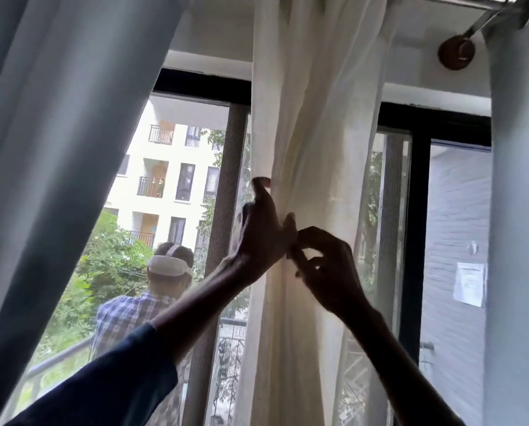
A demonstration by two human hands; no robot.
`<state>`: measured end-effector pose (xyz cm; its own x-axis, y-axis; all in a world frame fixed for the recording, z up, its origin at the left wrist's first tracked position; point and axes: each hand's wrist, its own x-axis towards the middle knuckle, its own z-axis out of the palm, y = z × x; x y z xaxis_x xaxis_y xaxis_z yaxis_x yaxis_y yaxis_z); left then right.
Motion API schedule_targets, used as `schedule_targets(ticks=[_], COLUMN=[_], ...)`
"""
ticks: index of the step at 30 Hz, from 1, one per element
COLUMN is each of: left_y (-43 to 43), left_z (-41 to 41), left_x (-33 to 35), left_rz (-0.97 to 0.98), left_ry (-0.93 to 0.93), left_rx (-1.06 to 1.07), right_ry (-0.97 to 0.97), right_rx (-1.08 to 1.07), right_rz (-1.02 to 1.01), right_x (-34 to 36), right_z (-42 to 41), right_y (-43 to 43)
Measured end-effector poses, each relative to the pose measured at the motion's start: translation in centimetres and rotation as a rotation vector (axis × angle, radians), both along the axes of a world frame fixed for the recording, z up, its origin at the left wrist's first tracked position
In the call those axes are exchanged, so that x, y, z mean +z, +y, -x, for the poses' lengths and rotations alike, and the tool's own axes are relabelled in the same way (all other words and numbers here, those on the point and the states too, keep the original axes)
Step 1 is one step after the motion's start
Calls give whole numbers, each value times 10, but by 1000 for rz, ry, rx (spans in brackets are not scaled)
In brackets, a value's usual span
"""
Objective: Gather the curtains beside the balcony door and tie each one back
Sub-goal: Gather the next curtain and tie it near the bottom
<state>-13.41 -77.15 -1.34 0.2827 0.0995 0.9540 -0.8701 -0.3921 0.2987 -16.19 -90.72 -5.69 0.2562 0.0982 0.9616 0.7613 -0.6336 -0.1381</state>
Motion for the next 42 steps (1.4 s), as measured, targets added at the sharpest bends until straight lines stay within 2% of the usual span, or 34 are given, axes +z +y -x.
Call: schedule_targets(ticks=[2,4,5,6,8,10,13,16,19,22,31,42], left_y=[-2,-4,-4,-3,-2,0,-1,4,12,16,16,16], left_z=[-2,0,2,5,10,14,18,23,29,30,49,57], left_x=[-1,-4,-6,-9,-15,-21,-29,-36,-49,-67,-155,-301], left_rz=[11,27,37,50,78,84,31,-121,-272,-324,-310,-506], left_ry=[-19,-37,-56,-78,-113,-101,84,272,400,458,510,654], left_rx=[-8,-30,-34,-43,-66,-77,-106,-23,67,61,0,-28], right_ry=[-103,-245,-255,-204,18,218,430,626,693,758,857,970], right_rx=[-45,-196,-268,-314,-317,-226,-36,178,344,420,495,374], right_rz=[-97,-215,-273,-328,-420,-380,-359,-381,-377,-362,-431,-640], right_x=[10,25,33,41,56,61,50,26,-5,-34,-128,-285], right_z=[5,4,1,-3,-14,-23,-29,-34,-33,-32,-5,46], right_y=[-18,-38,-47,-55,-65,-63,-41,-20,-9,-4,9,23])
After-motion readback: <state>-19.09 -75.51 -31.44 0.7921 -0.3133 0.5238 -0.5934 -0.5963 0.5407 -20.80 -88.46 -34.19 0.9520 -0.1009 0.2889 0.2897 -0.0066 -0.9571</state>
